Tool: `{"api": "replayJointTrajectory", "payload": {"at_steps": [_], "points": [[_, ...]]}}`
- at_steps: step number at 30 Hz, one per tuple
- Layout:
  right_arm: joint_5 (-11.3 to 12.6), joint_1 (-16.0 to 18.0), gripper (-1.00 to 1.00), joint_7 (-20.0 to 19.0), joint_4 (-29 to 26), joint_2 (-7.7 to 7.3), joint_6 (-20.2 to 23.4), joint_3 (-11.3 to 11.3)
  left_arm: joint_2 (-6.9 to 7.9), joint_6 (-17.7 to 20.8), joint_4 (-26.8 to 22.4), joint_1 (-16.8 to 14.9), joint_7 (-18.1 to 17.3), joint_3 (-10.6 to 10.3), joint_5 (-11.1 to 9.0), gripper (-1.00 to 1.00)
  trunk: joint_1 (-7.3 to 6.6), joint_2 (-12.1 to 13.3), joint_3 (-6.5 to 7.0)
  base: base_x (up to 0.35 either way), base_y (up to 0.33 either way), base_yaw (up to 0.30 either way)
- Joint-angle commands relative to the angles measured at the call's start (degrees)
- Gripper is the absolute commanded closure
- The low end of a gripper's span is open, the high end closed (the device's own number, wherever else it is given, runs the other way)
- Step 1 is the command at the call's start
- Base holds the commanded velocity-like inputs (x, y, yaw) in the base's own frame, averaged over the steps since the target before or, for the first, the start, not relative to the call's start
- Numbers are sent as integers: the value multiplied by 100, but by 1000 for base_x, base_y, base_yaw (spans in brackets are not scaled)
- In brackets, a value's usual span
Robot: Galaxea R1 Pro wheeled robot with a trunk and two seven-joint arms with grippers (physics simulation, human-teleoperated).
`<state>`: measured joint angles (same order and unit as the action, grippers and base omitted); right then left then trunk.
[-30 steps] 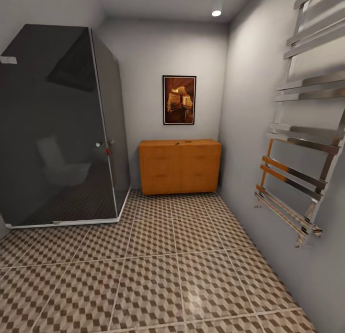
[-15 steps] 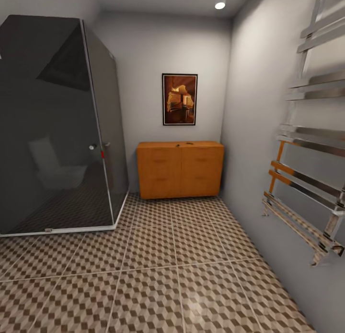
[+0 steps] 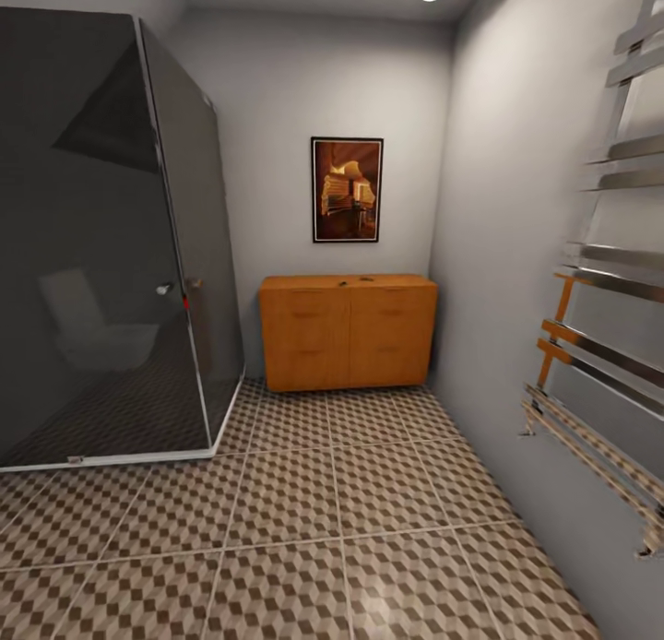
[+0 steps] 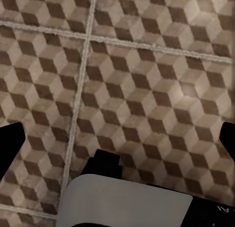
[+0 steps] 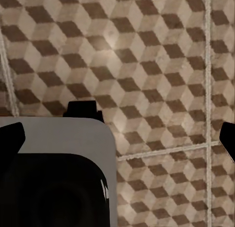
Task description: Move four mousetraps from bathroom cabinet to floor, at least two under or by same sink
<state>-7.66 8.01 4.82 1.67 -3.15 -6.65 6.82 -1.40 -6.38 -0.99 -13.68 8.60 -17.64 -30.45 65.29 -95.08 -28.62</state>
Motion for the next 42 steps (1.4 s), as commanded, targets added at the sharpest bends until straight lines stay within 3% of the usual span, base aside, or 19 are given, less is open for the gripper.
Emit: {"api": "replayJointTrajectory", "payload": {"at_steps": [1,42], "points": [[-60,8,-100,19,18,-1,-32,48,-2,-15,2,-3,21,-50,-45,-100,3,-3,-6,323,0,0],[-68,8,-100,19,18,-1,-30,32,-9,-4,11,-2,19,-56,-49,-100,3,-3,-6,323,0,0]]}}
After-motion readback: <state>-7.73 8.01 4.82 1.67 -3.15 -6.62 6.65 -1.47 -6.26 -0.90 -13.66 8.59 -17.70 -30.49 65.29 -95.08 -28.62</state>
